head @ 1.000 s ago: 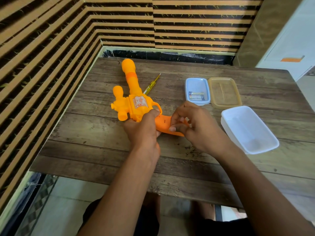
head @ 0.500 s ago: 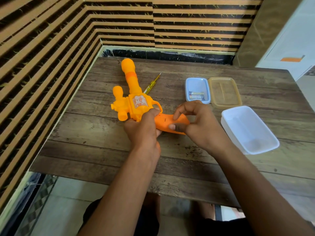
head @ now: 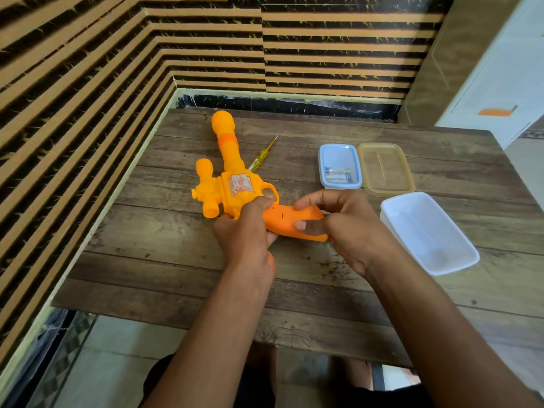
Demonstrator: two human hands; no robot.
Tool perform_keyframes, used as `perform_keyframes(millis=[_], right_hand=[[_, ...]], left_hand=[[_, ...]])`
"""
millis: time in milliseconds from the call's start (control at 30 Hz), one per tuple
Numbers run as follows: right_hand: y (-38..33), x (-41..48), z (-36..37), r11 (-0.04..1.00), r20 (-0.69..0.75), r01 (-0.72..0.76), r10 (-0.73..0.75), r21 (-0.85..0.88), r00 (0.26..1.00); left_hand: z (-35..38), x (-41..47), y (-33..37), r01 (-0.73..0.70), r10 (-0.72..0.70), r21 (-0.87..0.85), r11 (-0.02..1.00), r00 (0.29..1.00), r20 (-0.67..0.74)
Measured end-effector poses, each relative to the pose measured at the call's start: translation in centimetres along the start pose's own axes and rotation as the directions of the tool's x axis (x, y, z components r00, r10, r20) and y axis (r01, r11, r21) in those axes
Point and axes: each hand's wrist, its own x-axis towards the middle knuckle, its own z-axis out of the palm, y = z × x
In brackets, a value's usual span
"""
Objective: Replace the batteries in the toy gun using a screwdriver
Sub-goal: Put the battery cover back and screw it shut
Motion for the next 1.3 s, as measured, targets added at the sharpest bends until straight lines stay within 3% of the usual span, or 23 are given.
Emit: perform_keyframes(millis=[200, 367, 467, 533, 633, 767, 900, 1000, 1133, 1300], right_hand=[[-0.4, 0.0, 0.5, 0.991, -0.069, 0.014, -0.023, -0.132, 0.997], [-0.2, 0.0, 0.3, 0.998, 0.027, 0.07, -0.07, -0.005, 0.997], [0.1, 1.2, 0.3, 0.979, -0.043, 0.178, -0.184, -0.101, 0.982], [-0.1, 2.2, 0.8, 0.946, 0.001, 0.253, -0.258, -0.204, 0.966], [-1.1, 4.1, 2.3, 0.803, 0.122, 0.379, -0.366, -0.46, 0.923], [-2.9, 8.3, 4.7, 0.44, 0.325, 0.478, -0.379, -0.76, 0.866], [-4.0, 11.3, 6.6, 0.131, 0.45, 0.501, -0.29, -0.856, 0.845], [-4.6, 11.6, 7.2, -0.056, 0.501, 0.511, -0.309, -0.858, 0.808], [-4.1, 11.7, 7.0, -0.151, 0.519, 0.503, -0.382, -0.851, 0.765], [-3.8, 10.1, 5.9, -0.065, 0.481, 0.551, -0.582, -0.832, 0.656]], left_hand=[[-0.2, 0.3, 0.2, 0.031, -0.031, 0.009, 0.999, 0.999, -0.026], [-0.9, 0.7, 1.0, 0.025, -0.023, 0.05, 0.998, 0.999, -0.042], [-1.3, 1.0, 1.4, -0.005, 0.007, 0.036, 0.999, 0.998, -0.06], [-1.4, 1.2, 1.7, -0.046, 0.046, 0.015, 0.999, 0.997, -0.056], [-1.7, 1.6, 2.1, -0.084, 0.085, 0.015, 0.996, 0.993, -0.077], [-2.2, 1.9, 2.7, -0.096, 0.098, 0.021, 0.995, 0.989, -0.108], [-2.3, 2.4, 3.0, -0.073, 0.071, -0.011, 0.997, 0.988, -0.137], [-2.2, 2.5, 2.9, -0.068, 0.067, -0.008, 0.998, 0.989, -0.135], [-2.2, 2.8, 2.7, -0.062, 0.06, -0.014, 0.998, 0.989, -0.134], [-2.1, 2.8, 2.3, -0.051, 0.05, 0.0, 0.999, 0.987, -0.151]])
